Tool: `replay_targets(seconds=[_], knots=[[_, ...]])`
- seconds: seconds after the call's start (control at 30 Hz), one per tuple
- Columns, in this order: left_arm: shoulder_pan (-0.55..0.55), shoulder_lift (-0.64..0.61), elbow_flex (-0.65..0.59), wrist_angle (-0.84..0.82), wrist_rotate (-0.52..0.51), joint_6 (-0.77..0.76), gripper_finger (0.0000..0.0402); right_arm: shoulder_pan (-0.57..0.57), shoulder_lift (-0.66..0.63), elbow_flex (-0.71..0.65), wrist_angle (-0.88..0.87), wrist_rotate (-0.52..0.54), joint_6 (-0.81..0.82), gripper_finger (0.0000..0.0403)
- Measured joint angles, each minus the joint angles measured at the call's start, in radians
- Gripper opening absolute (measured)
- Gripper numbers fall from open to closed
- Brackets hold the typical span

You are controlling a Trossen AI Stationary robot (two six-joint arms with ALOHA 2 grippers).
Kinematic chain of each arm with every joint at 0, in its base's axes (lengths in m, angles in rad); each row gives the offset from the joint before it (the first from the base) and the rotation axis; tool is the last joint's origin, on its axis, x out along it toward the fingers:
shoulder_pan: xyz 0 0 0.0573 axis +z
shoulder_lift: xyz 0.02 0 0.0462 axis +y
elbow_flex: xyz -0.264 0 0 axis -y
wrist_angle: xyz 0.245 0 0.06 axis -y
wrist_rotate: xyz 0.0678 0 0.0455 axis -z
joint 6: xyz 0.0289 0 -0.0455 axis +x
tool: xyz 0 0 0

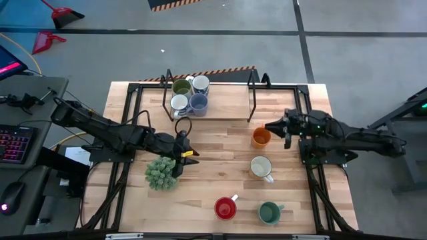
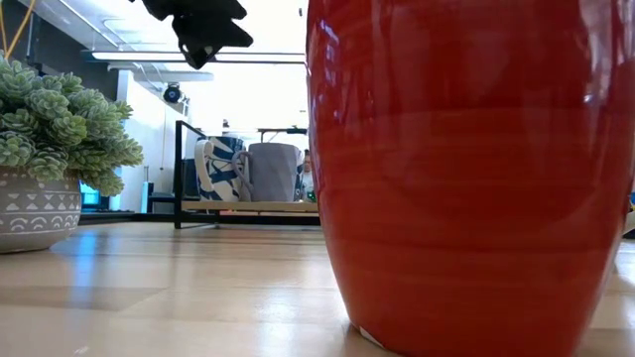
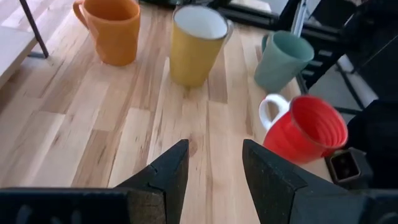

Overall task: Place coffee mugs
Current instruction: Put the orange mug on the shelf

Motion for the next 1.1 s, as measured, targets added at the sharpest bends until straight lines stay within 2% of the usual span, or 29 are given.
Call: replay_targets(seconds=[0.17, 0.27, 0.33, 0.5, 0.6, 0.67, 0.83, 0.97, 1.1], knots=[[0.000, 0.000, 0.000, 0.045, -0.002, 0.001, 0.0140, 0.066, -0.015, -0.164, 0.397, -0.002, 0.001, 0.0037], [0.000, 0.000, 0.000, 0.044, -0.028, 0.001, 0.0140, 0.102, -0.014, -0.198, 0.498, -0.007, 0.002, 0.0037], [0.000, 0.000, 0.000, 0.045, -0.050, 0.008, 0.0140, 0.121, -0.015, -0.189, 0.459, -0.021, 0.027, 0.0037], [0.000, 0.000, 0.000, 0.046, -0.121, 0.026, 0.0140, 0.139, -0.013, -0.094, 0.235, -0.050, 0.055, 0.0037], [0.019, 0.000, 0.000, 0.050, -0.126, -0.035, 0.0141, 0.139, -0.013, -0.034, 0.169, -0.064, 0.020, 0.0037], [0.043, 0.000, 0.000, 0.049, -0.108, -0.052, 0.0141, 0.139, -0.013, 0.007, 0.149, -0.072, -0.023, 0.0040], [0.120, -0.005, 0.002, 0.049, -0.036, 0.049, 0.0141, 0.139, -0.014, 0.098, 0.103, -0.069, -0.067, 0.0073], [0.194, -0.038, 0.016, 0.050, 0.112, 0.113, 0.0141, 0.139, -0.012, 0.179, -0.052, -0.019, -0.070, 0.0111], [0.262, -0.115, 0.036, -0.024, 0.150, 0.174, 0.0141, 0.139, -0.006, 0.272, -0.215, 0.064, -0.070, 0.0148]])
